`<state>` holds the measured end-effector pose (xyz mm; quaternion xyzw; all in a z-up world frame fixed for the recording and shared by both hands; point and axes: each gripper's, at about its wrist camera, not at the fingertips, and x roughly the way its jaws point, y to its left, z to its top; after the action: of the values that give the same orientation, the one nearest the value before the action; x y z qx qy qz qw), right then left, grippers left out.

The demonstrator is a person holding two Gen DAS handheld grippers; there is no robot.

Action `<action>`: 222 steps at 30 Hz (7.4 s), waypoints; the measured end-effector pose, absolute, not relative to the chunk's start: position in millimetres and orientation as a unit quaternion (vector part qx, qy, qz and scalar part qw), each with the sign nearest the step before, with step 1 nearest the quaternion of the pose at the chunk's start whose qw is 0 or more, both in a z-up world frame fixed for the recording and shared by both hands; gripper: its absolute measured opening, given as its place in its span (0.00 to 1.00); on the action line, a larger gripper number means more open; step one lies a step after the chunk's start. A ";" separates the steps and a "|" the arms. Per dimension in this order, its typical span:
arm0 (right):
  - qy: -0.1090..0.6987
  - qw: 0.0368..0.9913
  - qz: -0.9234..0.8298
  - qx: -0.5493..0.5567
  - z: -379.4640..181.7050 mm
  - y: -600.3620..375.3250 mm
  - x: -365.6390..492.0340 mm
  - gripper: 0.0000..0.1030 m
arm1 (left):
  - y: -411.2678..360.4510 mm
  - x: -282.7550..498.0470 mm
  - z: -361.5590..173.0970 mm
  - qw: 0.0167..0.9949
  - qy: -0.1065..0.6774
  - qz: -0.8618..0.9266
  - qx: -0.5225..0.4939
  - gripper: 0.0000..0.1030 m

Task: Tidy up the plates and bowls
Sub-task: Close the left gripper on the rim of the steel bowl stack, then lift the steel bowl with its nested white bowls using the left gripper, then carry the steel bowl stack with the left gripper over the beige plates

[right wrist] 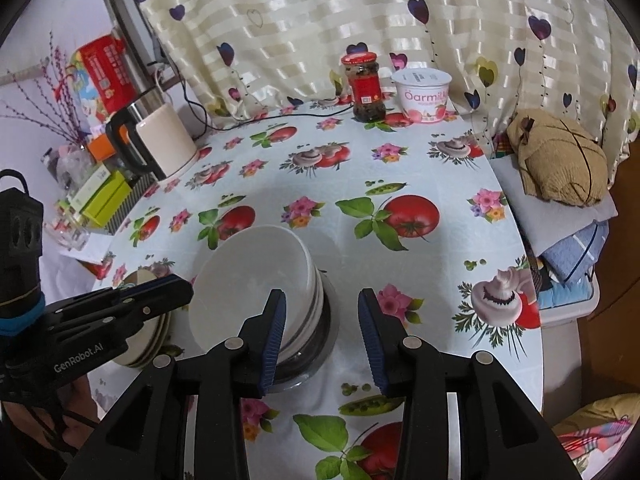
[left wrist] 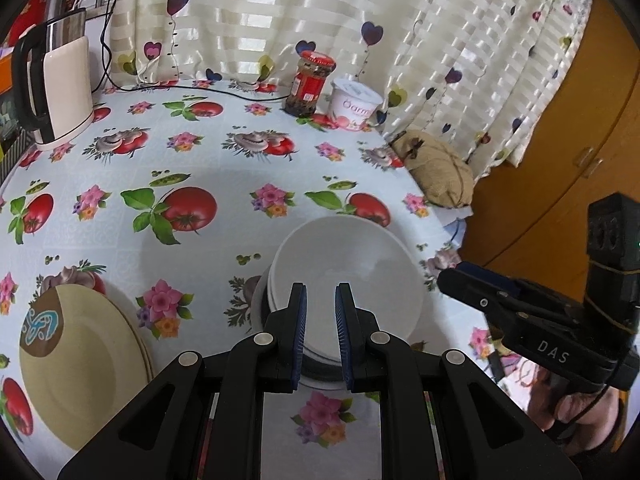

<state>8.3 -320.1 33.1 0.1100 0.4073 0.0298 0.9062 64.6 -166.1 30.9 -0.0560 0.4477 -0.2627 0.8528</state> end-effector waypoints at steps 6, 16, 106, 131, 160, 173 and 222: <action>0.396 0.909 0.043 0.125 35.5 -328.1 -2.6 0.36 | -160.3 61.4 35.9 0.859 0.437 -0.259 -0.059 0.15; 0.396 0.906 0.050 0.141 29.3 -336.4 -10.7 0.36 | -151.1 60.7 34.3 0.867 0.435 -0.239 -0.054 0.15; 0.486 0.848 0.071 0.199 -40.7 -326.8 24.6 0.15 | -136.1 94.4 -49.3 0.790 0.534 -0.275 -0.121 0.11; 0.478 0.855 0.083 0.185 -29.7 -318.3 26.9 0.15 | -124.3 88.5 -30.8 0.809 0.516 -0.255 -0.119 0.11; 0.463 0.865 0.134 0.136 3.1 -259.0 43.8 0.15 | -59.8 73.3 -0.9 0.837 0.484 -0.211 -0.147 0.11; 0.468 0.860 0.167 0.113 6.3 -220.6 60.1 0.15 | -21.0 70.0 0.8 0.846 0.476 -0.174 -0.164 0.11; 0.520 0.815 0.247 0.057 -28.6 -105.0 99.0 0.15 | 76.0 48.3 -25.8 0.847 0.484 -0.071 -0.207 0.10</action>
<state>99.0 -105.1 -28.6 0.0571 0.5203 0.2473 0.8154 48.3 76.0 -25.8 -0.2066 0.4844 -0.0708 0.8472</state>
